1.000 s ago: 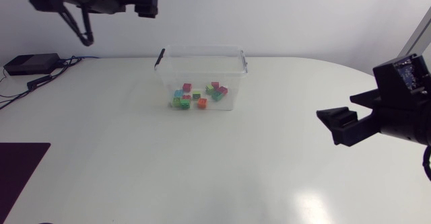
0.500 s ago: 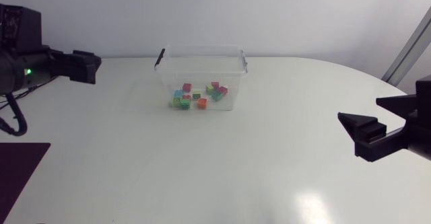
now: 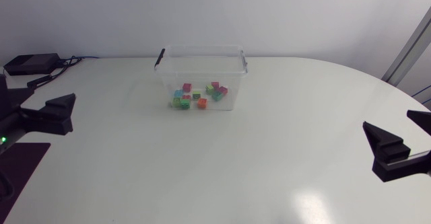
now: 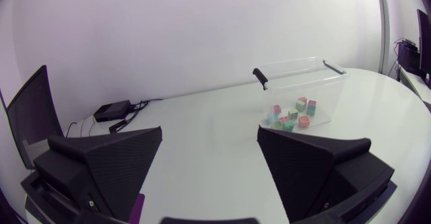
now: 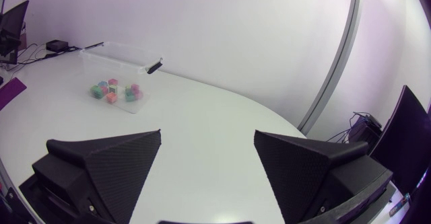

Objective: Place the duplo bricks in the container

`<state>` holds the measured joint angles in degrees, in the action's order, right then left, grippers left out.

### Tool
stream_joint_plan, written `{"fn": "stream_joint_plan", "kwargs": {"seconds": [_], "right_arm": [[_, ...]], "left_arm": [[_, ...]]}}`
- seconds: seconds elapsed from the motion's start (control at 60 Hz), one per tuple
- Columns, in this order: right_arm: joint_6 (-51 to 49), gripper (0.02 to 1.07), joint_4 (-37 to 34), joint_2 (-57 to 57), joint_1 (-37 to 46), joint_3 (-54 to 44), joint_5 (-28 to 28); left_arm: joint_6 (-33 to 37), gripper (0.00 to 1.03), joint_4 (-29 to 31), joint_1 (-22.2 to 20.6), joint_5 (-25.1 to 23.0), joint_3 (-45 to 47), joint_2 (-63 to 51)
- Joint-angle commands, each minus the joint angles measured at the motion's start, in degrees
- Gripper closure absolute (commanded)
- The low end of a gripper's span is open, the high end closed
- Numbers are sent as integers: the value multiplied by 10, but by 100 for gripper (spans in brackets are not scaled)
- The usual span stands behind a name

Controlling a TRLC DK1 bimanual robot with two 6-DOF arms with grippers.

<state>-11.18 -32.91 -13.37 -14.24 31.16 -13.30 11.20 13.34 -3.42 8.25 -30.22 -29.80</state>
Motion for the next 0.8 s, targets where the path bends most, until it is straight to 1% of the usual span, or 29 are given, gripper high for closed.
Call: {"fn": "stream_joint_plan", "kwargs": {"seconds": [0.0,0.033,0.267,0.783], "right_arm": [[-17,7,8,26,11,-23,-4],[-20,7,15,39,18,-31,-4],[-28,7,44,95,49,-78,-5],[49,7,201,116,101,-207,71]], "left_arm": [[25,5,-18,9,4,45,48],[32,5,-25,10,4,61,75],[62,5,-46,14,3,118,167],[-34,5,-94,25,-44,220,239]]}}
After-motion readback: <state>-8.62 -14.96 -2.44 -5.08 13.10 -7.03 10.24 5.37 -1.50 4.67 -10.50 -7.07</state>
